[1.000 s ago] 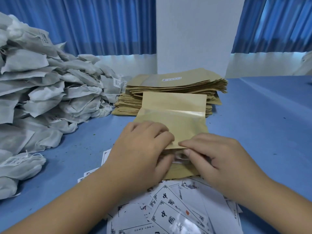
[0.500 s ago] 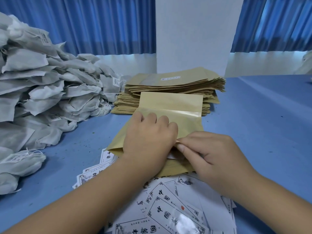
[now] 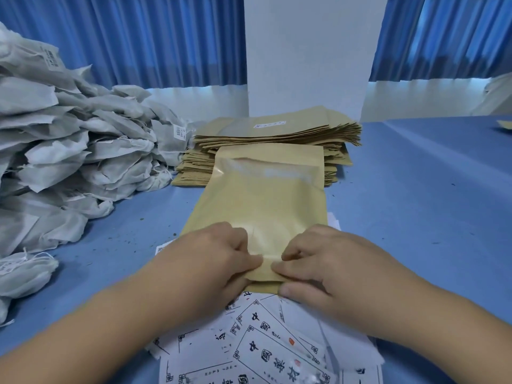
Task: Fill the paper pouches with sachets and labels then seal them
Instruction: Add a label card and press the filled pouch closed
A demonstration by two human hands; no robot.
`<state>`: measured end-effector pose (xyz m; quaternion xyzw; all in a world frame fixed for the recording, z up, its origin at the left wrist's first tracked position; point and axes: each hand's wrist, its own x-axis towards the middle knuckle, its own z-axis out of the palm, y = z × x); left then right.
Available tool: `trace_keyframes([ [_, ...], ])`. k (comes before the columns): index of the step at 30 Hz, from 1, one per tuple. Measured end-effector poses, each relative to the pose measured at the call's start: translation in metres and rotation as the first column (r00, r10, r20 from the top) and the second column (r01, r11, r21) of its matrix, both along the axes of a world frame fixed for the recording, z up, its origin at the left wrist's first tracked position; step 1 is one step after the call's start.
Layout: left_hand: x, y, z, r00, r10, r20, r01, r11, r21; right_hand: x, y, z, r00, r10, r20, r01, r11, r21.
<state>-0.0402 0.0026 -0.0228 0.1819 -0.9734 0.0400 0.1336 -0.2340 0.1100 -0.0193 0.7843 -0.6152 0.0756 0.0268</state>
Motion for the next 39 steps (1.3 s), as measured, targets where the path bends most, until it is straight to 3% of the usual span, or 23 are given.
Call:
trace_keyframes([
  [5,0.002,0.014,-0.006,0.996,0.025,0.08,-0.021,0.999,-0.044,0.003,0.009,0.003,0.998,-0.009,-0.057,0.016,0.993,0.12],
  [10,0.007,0.018,-0.004,0.999,0.035,0.001,-0.035,0.999,-0.02,0.013,0.003,0.005,0.989,0.031,-0.142,-0.04,0.997,-0.059],
  [14,0.011,0.009,-0.004,0.998,0.027,-0.053,-0.028,0.999,-0.023,0.004,0.0,-0.001,1.0,-0.006,0.0,0.006,0.942,-0.335],
  [20,0.005,-0.005,-0.008,0.974,0.119,-0.193,-0.153,0.973,-0.172,-0.005,-0.004,-0.005,0.996,0.035,0.085,0.013,0.863,-0.504],
  [24,0.003,-0.013,-0.011,0.973,0.103,-0.206,-0.154,0.956,-0.25,-0.007,-0.007,-0.003,0.995,0.102,-0.012,-0.096,0.876,-0.474],
  [29,0.005,-0.015,-0.011,0.979,0.087,-0.185,-0.13,0.964,-0.232,-0.008,-0.006,-0.001,0.984,0.141,-0.108,-0.17,0.919,-0.355],
  [39,0.01,-0.007,0.002,0.958,-0.007,-0.288,-0.066,0.968,-0.243,-0.019,-0.003,0.004,0.996,0.061,0.067,-0.001,0.74,-0.673],
])
